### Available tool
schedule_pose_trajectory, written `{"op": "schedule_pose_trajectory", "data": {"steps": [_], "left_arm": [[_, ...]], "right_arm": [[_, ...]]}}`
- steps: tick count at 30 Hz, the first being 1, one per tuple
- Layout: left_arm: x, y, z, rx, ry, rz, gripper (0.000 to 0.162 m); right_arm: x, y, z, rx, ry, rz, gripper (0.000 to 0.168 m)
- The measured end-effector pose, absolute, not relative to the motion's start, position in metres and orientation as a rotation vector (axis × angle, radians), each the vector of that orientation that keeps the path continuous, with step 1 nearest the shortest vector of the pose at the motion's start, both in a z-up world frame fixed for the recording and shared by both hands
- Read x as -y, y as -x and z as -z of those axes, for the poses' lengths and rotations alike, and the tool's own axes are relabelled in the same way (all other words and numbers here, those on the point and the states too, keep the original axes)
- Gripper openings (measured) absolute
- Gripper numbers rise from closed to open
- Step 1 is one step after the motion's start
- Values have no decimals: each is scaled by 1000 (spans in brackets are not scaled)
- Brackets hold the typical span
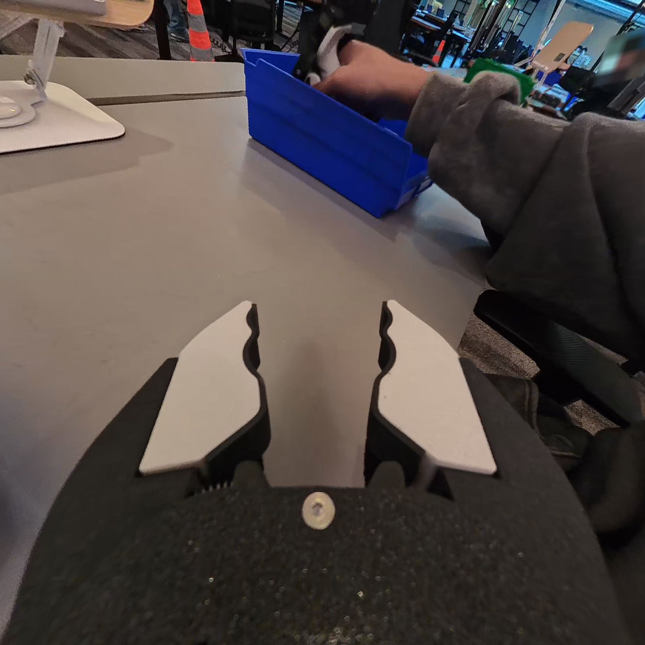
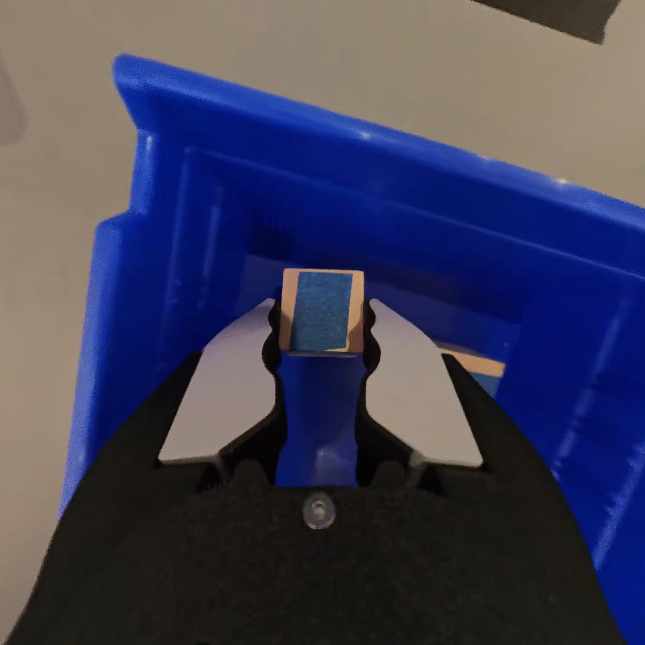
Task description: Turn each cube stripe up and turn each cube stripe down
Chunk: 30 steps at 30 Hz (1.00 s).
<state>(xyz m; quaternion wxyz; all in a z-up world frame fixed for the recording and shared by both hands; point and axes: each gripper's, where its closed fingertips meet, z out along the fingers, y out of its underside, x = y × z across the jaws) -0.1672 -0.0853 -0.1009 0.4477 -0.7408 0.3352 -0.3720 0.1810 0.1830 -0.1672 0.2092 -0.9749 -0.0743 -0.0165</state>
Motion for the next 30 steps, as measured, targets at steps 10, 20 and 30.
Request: {"op": "schedule_pose_trajectory", "data": {"steps": [10, 20, 30], "left_arm": [[90, 161, 111, -873, 1873, 940, 66], [76, 177, 102, -853, 1843, 831, 66], [83, 168, 111, -862, 1881, 888, 64]], "right_arm": [[-179, -187, 182, 135, 2706, -81, 47], [-54, -110, -12, 142, 1657, -590, 57], [91, 31, 49, 337, 1483, -836, 54]]}}
